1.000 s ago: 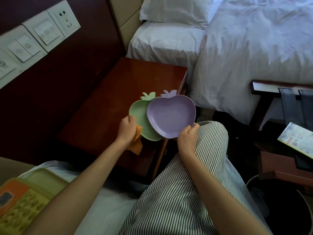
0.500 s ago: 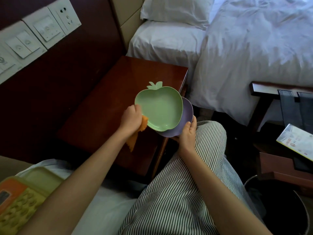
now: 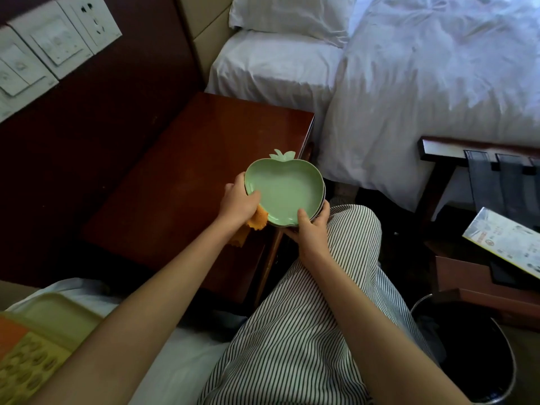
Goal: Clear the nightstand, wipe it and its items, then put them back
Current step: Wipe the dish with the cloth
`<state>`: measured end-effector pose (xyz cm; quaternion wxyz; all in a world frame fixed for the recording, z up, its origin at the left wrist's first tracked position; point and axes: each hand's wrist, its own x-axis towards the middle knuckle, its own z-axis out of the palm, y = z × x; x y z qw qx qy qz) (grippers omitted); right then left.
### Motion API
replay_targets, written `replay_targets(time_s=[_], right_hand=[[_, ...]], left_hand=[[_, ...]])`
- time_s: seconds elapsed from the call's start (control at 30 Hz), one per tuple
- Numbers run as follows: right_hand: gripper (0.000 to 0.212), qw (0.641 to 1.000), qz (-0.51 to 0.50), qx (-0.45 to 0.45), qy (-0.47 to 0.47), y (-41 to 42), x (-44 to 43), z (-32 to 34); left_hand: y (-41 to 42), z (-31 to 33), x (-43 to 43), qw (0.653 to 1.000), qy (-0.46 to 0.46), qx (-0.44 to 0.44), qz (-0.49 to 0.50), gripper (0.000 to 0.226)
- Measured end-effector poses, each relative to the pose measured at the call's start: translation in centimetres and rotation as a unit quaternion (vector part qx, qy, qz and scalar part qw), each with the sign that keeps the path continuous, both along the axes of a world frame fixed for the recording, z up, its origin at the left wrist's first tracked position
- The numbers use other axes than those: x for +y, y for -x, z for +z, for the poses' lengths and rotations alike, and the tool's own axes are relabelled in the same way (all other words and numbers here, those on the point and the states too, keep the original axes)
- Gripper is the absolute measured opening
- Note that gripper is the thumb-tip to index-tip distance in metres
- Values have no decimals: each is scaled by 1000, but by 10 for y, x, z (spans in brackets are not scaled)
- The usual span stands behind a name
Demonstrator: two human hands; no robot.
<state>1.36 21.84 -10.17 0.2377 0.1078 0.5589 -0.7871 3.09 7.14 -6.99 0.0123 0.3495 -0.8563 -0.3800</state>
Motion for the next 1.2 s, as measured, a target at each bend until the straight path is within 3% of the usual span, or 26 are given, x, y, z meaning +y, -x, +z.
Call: replay_targets(time_s=[0.07, 0.13, 0.2, 0.27, 0.4, 0.47, 0.53, 0.57, 0.63, 0.67, 0.7, 0.77, 0.83, 0.93, 1.07, 1.13, 1.2], right_hand=[[67, 1000, 13, -6, -11, 0, -2, -2], [66, 1000, 23, -4, -17, -1, -3, -5], [62, 999, 33, 1, -12, -1, -4, -7], [62, 999, 45, 0, -17, -2, -5, -5], [67, 997, 75, -5, -21, -2, -5, -3], [67, 995, 91, 0, -32, -4, -6, -3], [63, 995, 96, -1, -34, -4, -5, -2], [59, 995, 95, -2, -33, -4, -5, -2], [51, 996, 85, -8, -35, -3, -4, -3], [48, 996, 80, -11, -39, -3, -4, -4], [46, 996, 77, -13, -42, -3, -3, -4], [43, 996, 73, -16, -42, -2, -3, -5], [42, 997, 69, -18, -43, -2, -4, -6], [42, 997, 59, -25, -50, -1, -7, -10], [45, 996, 53, -57, -33, 0, -6, -13], [44, 998, 44, -30, -37, 2, -6, -14], [42, 996, 44, 11, -79, 4, -8, -17]], left_hand=[[-1, 0, -6, 1000, -16, 6, 14, 44], [-1, 4, -15, 987, -80, 76, 120, 38], [0, 14, -24, 921, -182, 189, 288, 28], [0, 19, -31, 863, -180, 282, 378, 30], [7, 29, -17, 837, -140, 417, 326, 31], [19, 31, -1, 827, -193, 432, 304, 27], [29, 25, 17, 837, -245, 416, 256, 25], [31, 18, 25, 868, -215, 398, 205, 25], [30, -3, 32, 952, -61, 299, 38, 23], [28, -14, 30, 974, 39, 217, -58, 21], [25, -22, 24, 970, 144, 135, -141, 25], [18, -27, 14, 919, 314, 36, -235, 37], [10, -23, 17, 879, 395, -10, -267, 46], [2, -22, 31, 859, 384, -53, -334, 59], [6, -24, 35, 823, 346, -50, -447, 53], [17, -20, 28, 826, 367, -73, -422, 55], [25, -16, 21, 853, 387, -107, -334, 57]])
